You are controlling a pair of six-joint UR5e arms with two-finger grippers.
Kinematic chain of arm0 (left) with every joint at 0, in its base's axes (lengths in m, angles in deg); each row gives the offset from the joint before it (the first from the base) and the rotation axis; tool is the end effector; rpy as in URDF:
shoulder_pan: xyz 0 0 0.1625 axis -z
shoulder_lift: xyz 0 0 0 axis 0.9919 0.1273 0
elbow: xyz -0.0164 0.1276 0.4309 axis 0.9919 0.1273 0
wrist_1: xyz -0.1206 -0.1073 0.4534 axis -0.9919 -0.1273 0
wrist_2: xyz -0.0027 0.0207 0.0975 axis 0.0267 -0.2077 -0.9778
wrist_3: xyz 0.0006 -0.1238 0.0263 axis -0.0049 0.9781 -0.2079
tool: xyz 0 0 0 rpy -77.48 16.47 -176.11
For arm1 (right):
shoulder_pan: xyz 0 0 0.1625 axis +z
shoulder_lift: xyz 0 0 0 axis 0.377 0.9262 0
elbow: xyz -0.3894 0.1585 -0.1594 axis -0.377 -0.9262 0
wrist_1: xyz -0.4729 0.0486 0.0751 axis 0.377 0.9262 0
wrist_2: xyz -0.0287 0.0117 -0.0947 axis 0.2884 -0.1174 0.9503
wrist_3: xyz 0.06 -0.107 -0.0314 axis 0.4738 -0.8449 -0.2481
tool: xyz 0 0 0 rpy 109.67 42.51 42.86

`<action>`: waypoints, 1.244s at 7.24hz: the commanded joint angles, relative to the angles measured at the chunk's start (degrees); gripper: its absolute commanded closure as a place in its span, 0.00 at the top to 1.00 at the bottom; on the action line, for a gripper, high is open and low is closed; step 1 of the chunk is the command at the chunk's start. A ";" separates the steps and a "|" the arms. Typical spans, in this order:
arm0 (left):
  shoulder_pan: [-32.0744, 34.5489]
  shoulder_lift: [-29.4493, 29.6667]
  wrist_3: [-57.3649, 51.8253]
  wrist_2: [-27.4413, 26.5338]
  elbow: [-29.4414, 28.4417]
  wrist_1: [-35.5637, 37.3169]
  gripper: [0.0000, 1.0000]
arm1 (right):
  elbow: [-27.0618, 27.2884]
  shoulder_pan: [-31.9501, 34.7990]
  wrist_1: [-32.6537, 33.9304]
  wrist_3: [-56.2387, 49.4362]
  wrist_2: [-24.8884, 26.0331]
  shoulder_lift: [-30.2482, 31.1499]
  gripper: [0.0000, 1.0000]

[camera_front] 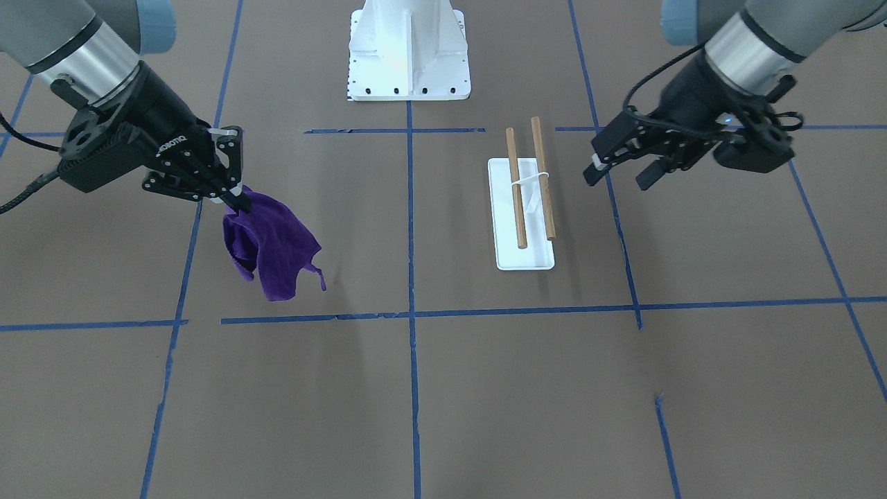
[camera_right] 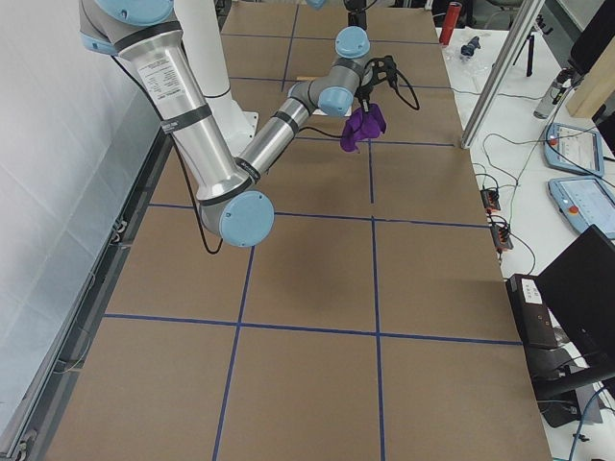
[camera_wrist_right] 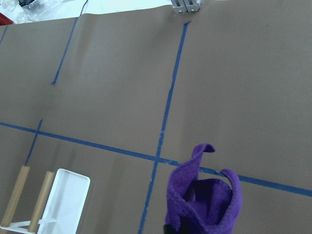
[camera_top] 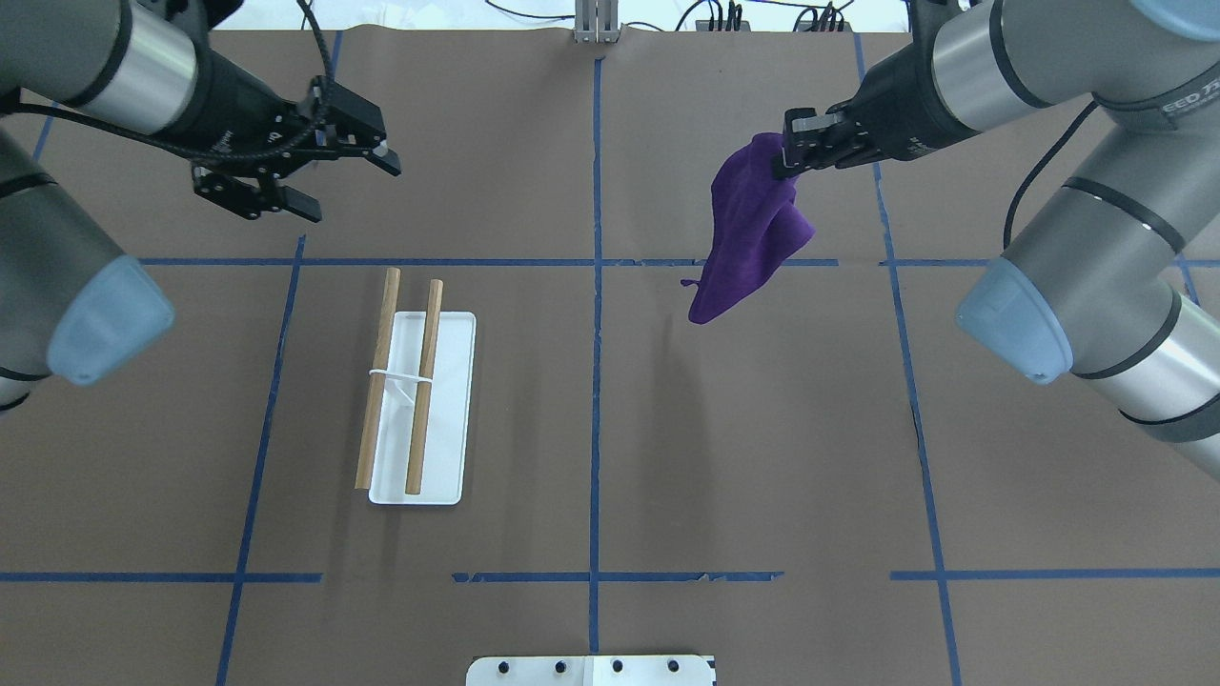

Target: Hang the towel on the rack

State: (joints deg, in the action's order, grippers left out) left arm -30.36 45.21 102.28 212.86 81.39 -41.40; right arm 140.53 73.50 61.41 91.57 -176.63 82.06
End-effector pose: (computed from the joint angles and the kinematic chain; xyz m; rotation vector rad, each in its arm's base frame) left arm 0.3584 -0.5500 0.1626 -0.0312 1.2586 -0.3453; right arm -0.3585 -0.5489 0.1521 0.3819 -1.2084 -0.0550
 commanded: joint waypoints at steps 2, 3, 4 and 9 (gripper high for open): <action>-5.38 4.37 16.87 -3.15 -3.99 -6.30 1.00 | 1.20 -10.71 -2.97 -9.15 14.24 -4.42 0.00; -6.09 4.46 19.33 -3.34 -3.99 -6.21 0.94 | 1.38 -12.66 -2.97 -15.31 16.62 -4.34 0.00; -6.36 4.72 22.05 -3.34 -3.99 -6.30 0.91 | 1.38 -14.33 -2.88 -19.20 18.48 -4.16 0.00; -8.65 8.41 29.64 -3.78 -6.53 -5.95 0.91 | 6.82 -17.50 -2.44 -24.87 19.37 -3.37 0.00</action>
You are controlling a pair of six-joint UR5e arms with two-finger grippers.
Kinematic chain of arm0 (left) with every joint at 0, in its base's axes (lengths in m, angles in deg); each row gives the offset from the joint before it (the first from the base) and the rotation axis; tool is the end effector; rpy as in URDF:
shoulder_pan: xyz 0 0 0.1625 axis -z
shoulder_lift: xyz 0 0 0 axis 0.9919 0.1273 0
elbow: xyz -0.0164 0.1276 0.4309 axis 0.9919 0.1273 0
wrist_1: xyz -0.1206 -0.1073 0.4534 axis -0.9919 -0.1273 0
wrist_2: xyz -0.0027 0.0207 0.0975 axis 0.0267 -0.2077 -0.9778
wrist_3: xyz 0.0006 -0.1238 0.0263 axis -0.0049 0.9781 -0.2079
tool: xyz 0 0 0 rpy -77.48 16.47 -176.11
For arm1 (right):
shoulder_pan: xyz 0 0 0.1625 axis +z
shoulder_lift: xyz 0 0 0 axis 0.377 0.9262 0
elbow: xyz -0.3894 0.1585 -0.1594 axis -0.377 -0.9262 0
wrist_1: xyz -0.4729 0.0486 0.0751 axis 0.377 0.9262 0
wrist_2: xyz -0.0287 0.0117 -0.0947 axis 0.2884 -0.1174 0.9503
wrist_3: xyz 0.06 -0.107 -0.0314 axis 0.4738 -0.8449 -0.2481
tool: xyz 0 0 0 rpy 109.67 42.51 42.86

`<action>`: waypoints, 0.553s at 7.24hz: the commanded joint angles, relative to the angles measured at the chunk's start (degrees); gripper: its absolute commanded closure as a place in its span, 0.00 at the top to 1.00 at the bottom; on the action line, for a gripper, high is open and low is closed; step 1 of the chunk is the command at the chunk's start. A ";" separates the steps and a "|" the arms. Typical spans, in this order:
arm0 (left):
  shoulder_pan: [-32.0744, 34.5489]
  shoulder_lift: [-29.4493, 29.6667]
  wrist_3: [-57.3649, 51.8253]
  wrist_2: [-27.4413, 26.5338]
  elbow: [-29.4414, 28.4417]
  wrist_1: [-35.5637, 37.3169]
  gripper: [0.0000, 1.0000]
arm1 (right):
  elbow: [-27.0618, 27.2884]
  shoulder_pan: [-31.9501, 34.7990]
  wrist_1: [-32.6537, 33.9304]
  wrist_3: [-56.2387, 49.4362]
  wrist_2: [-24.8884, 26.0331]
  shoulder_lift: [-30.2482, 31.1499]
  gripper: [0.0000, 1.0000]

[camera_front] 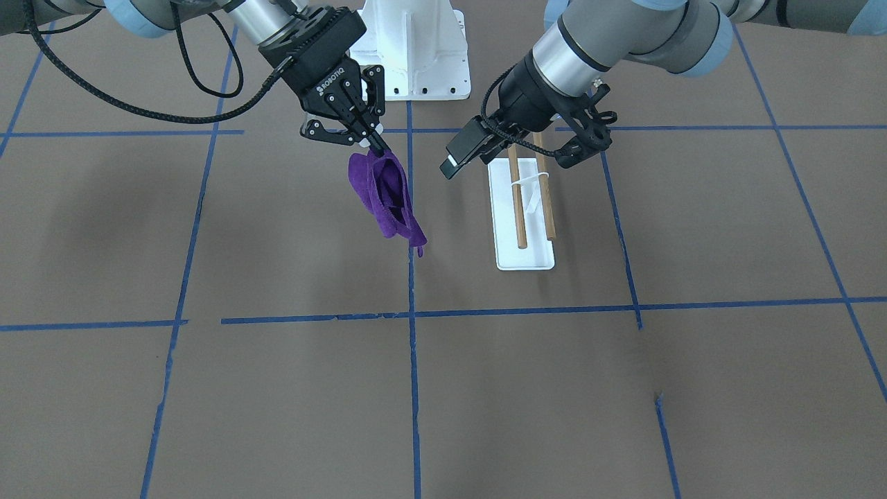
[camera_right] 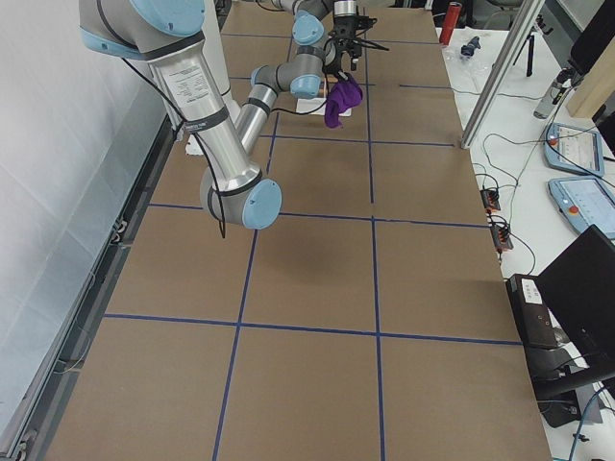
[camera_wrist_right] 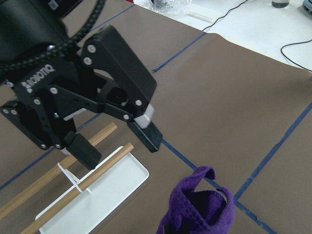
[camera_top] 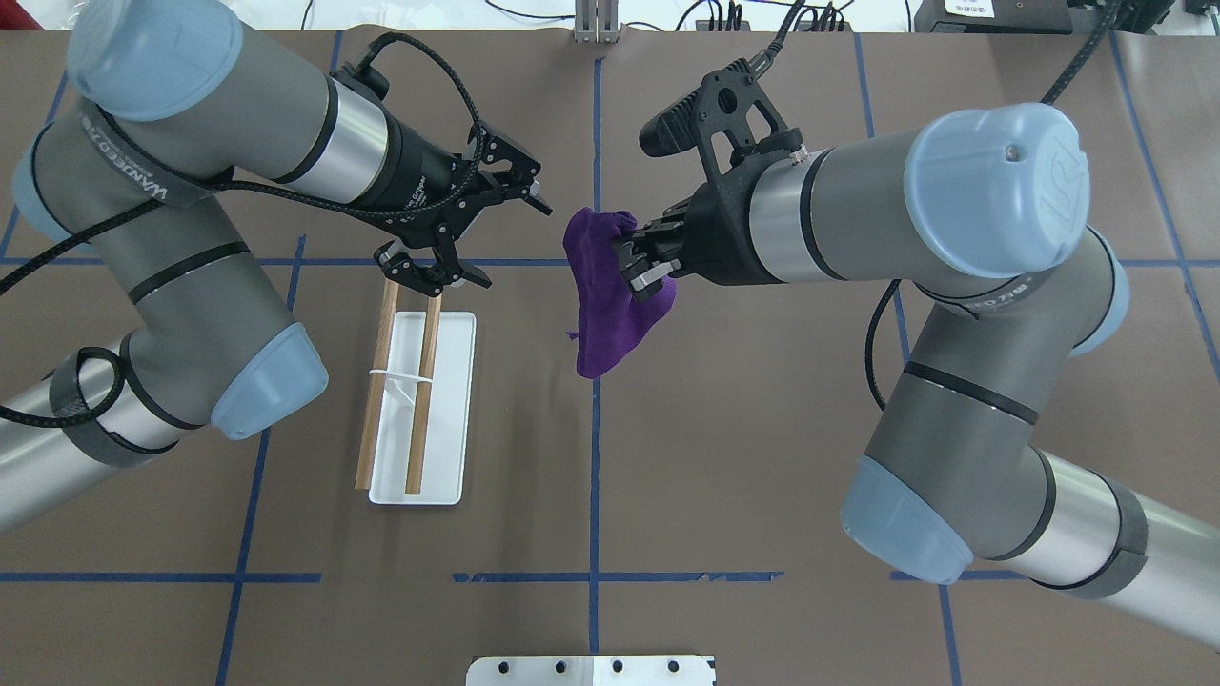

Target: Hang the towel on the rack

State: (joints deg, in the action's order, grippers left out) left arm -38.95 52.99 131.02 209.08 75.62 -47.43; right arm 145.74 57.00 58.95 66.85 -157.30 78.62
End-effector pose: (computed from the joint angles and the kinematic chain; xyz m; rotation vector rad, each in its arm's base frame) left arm 0.4578 -0.5197 0.1030 -0.3380 1.3293 -0.6161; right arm -0.4538 -0.4399 0.0751 0.8529 -1.1348 -0.4844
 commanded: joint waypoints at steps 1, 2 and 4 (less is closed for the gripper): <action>-0.06 0.81 0.90 -0.10 -0.85 0.17 0.91 | 2.75 -2.06 0.10 -0.15 0.13 0.42 0.00; -0.06 0.81 0.90 -0.10 -1.46 0.17 0.91 | 3.46 -2.68 0.11 -0.41 0.04 0.60 0.00; -0.41 0.81 0.90 -0.80 -2.43 0.17 0.89 | 5.39 -3.73 0.11 -0.85 0.13 1.03 0.00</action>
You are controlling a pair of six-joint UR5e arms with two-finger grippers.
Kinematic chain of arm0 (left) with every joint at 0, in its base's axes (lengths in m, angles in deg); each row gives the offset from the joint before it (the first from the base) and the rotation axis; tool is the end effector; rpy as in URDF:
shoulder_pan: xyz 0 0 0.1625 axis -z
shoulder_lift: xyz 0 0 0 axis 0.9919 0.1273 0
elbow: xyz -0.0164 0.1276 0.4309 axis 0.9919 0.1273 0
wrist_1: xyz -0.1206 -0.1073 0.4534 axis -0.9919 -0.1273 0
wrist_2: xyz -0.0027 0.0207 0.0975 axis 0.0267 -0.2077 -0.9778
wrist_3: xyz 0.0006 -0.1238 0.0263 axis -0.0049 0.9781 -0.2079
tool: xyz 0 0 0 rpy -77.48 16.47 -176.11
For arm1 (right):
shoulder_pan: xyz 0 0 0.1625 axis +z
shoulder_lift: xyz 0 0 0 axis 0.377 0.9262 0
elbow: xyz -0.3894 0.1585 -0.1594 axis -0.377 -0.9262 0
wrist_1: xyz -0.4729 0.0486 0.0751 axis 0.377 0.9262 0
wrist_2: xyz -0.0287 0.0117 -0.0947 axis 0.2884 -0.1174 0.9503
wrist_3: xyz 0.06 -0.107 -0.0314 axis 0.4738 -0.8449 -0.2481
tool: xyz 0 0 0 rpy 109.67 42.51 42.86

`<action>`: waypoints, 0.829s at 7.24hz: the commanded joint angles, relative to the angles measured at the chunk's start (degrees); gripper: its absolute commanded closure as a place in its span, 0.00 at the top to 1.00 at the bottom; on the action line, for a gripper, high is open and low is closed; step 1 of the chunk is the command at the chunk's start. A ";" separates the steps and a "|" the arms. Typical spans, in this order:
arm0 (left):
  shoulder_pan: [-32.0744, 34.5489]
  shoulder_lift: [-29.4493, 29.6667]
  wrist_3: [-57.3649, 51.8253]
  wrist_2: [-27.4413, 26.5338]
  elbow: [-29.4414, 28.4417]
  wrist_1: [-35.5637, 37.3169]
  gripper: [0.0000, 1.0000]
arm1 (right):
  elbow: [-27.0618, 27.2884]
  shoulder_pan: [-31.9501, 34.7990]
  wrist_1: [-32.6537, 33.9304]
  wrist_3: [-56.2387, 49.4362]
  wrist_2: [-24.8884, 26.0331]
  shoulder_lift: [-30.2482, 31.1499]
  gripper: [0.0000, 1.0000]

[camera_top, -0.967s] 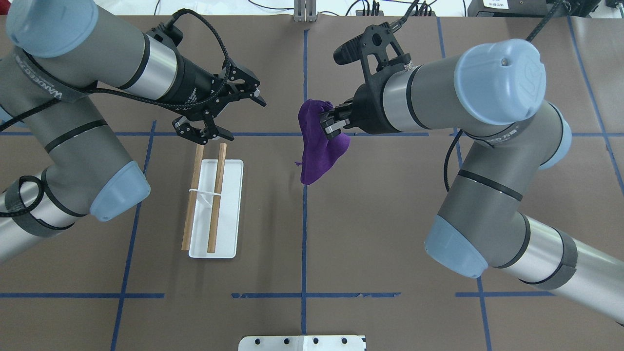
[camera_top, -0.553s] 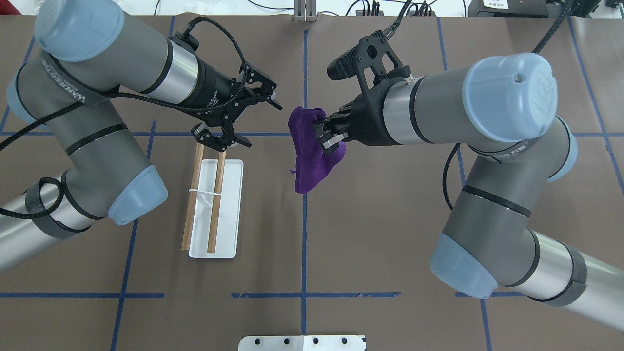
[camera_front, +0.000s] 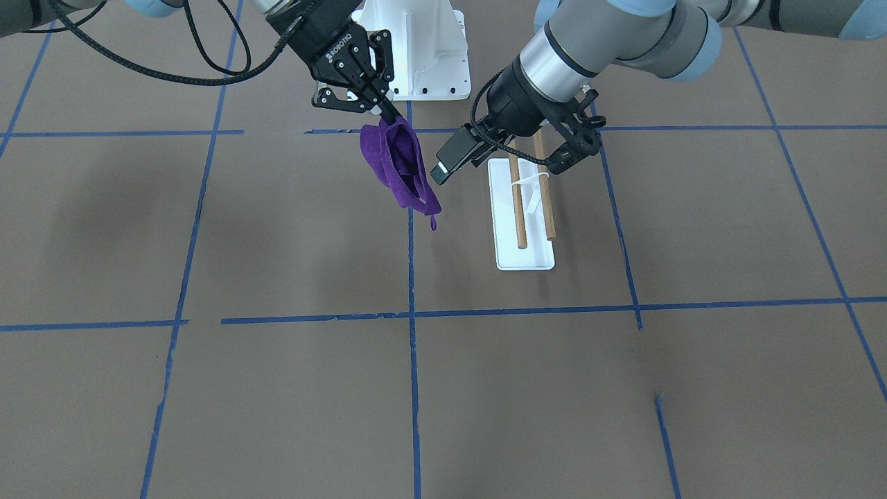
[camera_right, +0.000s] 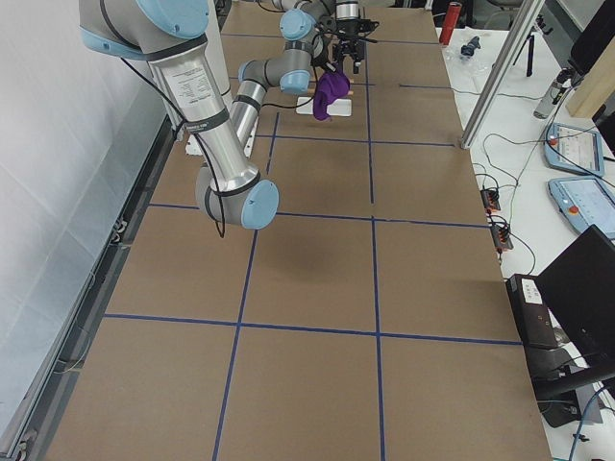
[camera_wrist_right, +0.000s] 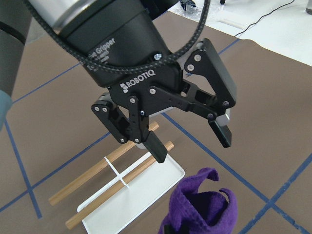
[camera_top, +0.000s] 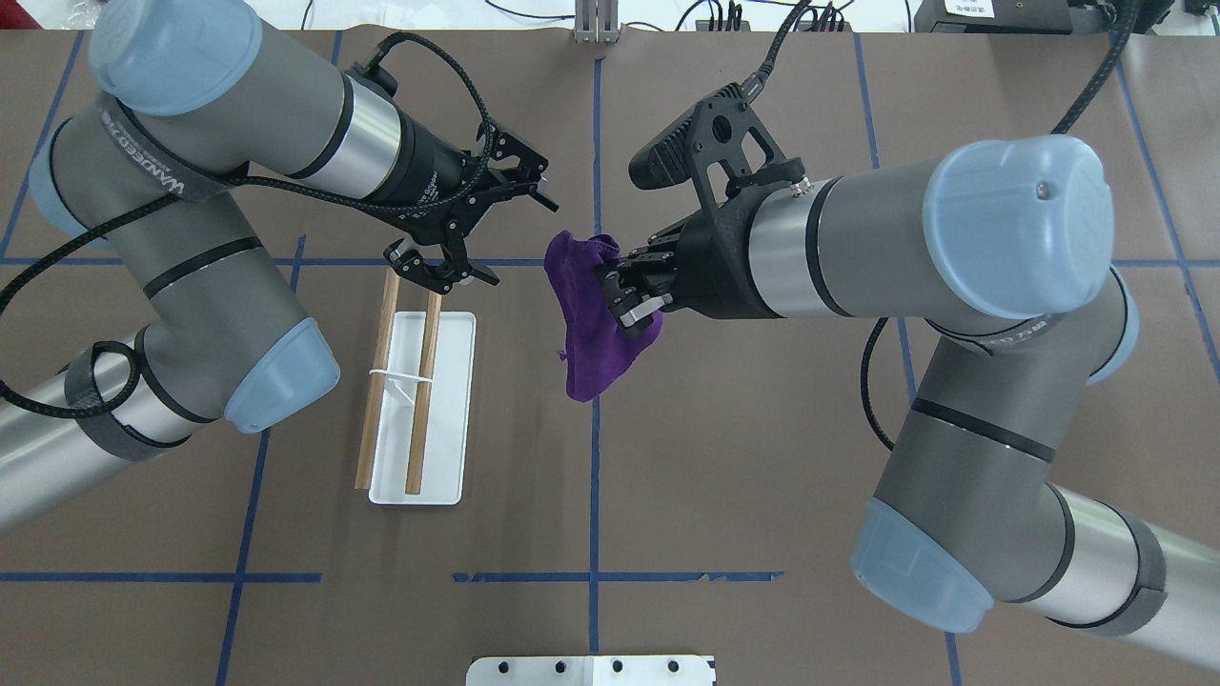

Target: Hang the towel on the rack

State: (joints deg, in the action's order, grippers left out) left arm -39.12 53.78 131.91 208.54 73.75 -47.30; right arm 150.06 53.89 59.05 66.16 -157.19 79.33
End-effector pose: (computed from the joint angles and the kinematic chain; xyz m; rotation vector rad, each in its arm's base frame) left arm 0.4686 -0.5285 0.1079 -0.3489 1.3094 -0.6445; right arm -0.4474 -0.3965 0.0550 0.8785 -1.1964 -0.5386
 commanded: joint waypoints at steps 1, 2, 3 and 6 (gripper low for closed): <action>-0.85 0.02 0.01 -0.34 -0.74 0.04 0.87 | 1.25 -0.80 0.00 -0.25 -0.07 0.50 0.00; -1.46 -0.06 -0.08 -0.43 -0.65 0.04 0.87 | 1.25 -0.80 0.00 -0.34 -0.07 0.59 0.00; -1.82 -0.15 -0.08 -0.43 -0.48 0.04 0.86 | 1.25 -0.54 0.00 -0.69 -0.07 0.59 0.00; -2.79 -0.24 1.14 -0.51 -0.47 0.04 0.51 | 1.34 -0.36 -0.08 -0.95 -0.07 0.94 0.00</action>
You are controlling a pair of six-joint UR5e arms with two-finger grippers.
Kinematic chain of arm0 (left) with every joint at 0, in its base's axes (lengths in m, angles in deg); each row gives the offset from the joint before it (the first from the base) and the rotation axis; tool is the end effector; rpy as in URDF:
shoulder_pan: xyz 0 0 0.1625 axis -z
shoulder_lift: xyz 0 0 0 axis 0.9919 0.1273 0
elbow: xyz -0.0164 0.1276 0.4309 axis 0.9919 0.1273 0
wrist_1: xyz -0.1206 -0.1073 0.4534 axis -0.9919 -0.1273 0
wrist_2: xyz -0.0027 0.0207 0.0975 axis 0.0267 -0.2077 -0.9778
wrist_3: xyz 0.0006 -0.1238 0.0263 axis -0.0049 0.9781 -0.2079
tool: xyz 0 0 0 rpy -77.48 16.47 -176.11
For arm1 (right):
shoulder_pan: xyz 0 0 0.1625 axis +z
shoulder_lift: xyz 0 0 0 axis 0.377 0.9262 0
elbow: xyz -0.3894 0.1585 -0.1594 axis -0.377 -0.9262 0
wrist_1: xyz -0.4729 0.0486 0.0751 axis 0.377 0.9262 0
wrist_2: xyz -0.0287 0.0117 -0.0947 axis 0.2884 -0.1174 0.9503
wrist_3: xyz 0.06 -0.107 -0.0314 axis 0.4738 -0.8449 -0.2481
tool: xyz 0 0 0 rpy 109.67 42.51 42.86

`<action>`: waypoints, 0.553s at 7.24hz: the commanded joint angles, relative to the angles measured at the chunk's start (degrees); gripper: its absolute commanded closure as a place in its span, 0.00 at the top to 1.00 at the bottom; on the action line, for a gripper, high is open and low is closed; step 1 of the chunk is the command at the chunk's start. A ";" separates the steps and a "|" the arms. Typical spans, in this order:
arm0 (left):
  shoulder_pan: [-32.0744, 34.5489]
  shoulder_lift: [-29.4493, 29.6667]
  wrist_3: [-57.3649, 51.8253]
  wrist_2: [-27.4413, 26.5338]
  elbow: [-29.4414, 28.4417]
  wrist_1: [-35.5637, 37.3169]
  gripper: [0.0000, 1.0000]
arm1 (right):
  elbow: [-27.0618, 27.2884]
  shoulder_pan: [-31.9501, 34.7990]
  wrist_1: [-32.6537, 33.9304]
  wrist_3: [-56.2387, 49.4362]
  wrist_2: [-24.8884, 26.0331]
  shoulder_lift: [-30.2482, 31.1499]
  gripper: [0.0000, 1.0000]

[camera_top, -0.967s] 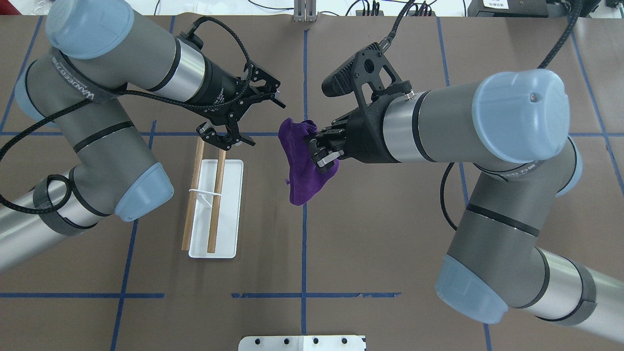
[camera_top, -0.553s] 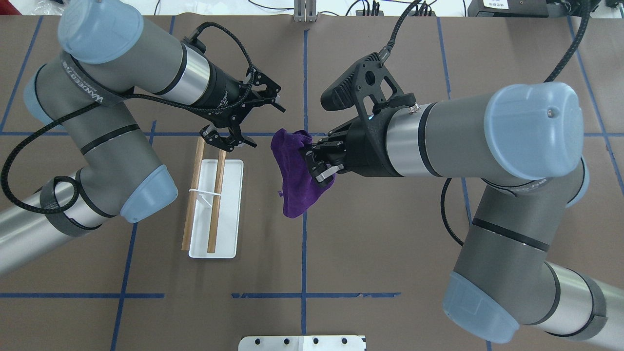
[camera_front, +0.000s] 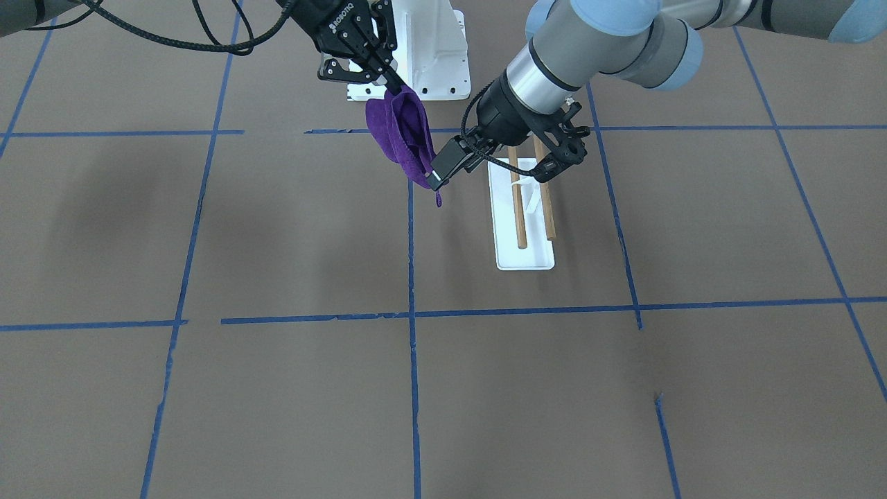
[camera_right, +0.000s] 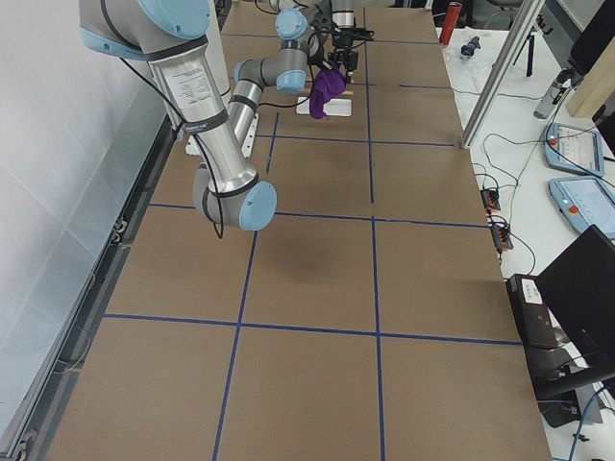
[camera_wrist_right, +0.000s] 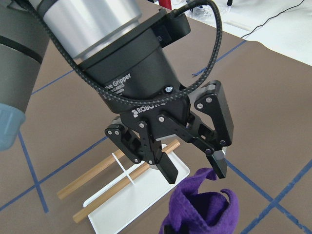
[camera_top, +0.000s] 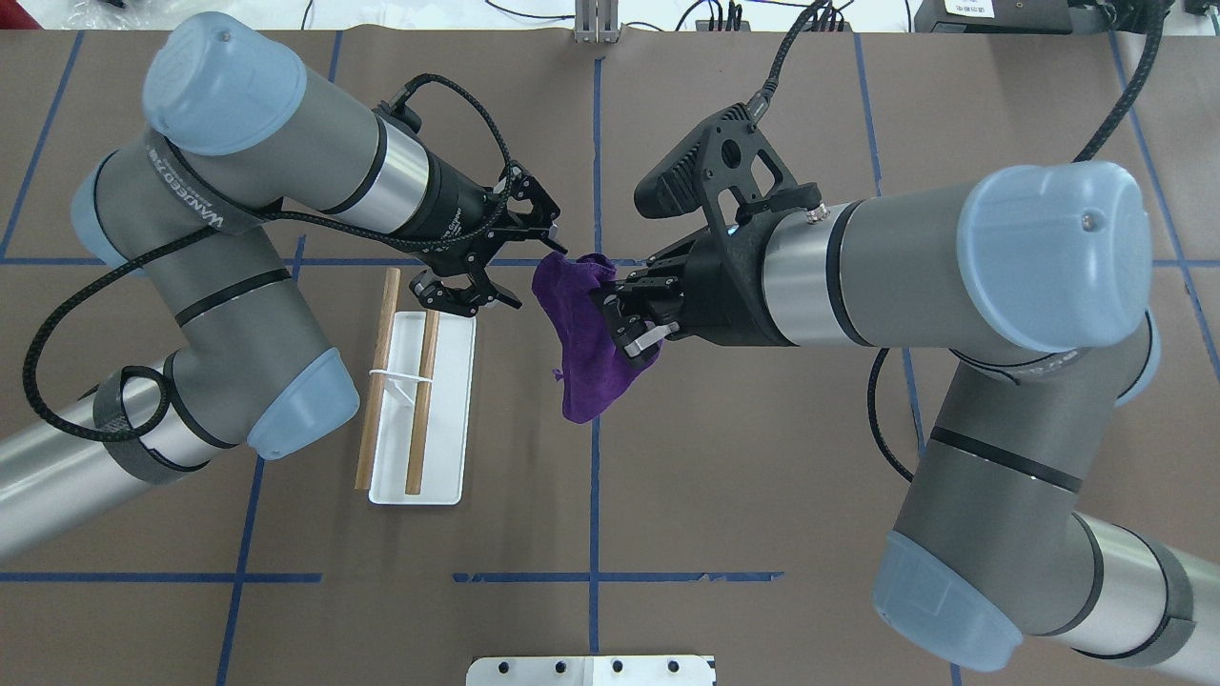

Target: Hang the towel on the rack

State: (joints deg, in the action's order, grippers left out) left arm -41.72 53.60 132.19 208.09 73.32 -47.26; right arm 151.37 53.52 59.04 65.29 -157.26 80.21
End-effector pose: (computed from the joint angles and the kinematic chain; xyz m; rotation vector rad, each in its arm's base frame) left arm 0.4944 -0.5098 0.1136 -0.3773 1.2881 -0.6217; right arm -0.4417 -0.3885 0.0559 0.8897 -1.1997 -0.5570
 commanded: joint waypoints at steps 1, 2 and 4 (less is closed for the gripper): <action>-0.71 0.02 2.44 -2.07 0.04 -0.09 0.28 | 0.03 -0.08 -0.07 0.01 0.00 -0.11 0.00; -2.02 0.02 2.37 -2.96 -0.04 -0.35 0.20 | 0.03 -0.17 -0.07 0.01 0.00 -0.12 0.00; -2.03 -0.50 2.02 -2.97 1.10 -0.35 0.00 | 0.12 -0.17 -0.07 0.01 0.00 0.06 0.00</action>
State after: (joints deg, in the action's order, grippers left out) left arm -43.63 53.45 134.41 205.28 73.86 -47.58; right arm 151.46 53.41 58.97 65.29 -157.26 80.18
